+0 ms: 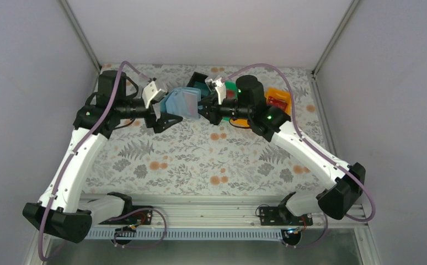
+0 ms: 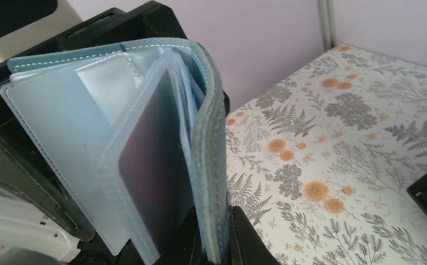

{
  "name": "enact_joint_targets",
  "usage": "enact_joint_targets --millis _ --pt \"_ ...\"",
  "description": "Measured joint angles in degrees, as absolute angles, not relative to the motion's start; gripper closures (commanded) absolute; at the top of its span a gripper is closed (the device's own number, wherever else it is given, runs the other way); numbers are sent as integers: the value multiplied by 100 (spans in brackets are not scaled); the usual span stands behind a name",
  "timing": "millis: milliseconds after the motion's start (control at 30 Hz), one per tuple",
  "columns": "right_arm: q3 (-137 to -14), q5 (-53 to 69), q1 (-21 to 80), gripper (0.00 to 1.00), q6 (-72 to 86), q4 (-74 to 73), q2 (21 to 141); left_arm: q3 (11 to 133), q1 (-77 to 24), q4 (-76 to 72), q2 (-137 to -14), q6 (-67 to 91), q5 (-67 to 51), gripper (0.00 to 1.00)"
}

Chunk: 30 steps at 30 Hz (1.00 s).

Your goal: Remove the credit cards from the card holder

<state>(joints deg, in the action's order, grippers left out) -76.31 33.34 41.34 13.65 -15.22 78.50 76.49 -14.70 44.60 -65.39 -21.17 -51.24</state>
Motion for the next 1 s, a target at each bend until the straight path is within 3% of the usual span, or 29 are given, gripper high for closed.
enact_joint_targets --millis 367,500,567,700,900,1000 --pt "-7900 2547 4716 96 1885 -1503 8346 7793 -1470 4104 -6810 -1684 -4646 2" --pt "-7915 2571 4742 96 1883 -1487 8383 7793 -1481 4115 -6875 -1621 -4613 34" --pt "-7931 2569 4742 96 1868 -1485 8383 7793 -1492 4141 -6875 -1597 -4609 44" --pt "-7942 2624 4731 96 1769 -1498 8381 7791 -1459 4128 -6858 -1599 -4641 51" --pt "-7942 2912 4683 96 1651 -1505 8379 7791 -1433 4176 -6851 -1597 -4788 51" --pt "-7942 3092 4650 96 1514 -1546 8348 7791 -1426 4211 -6838 -1614 -4910 70"
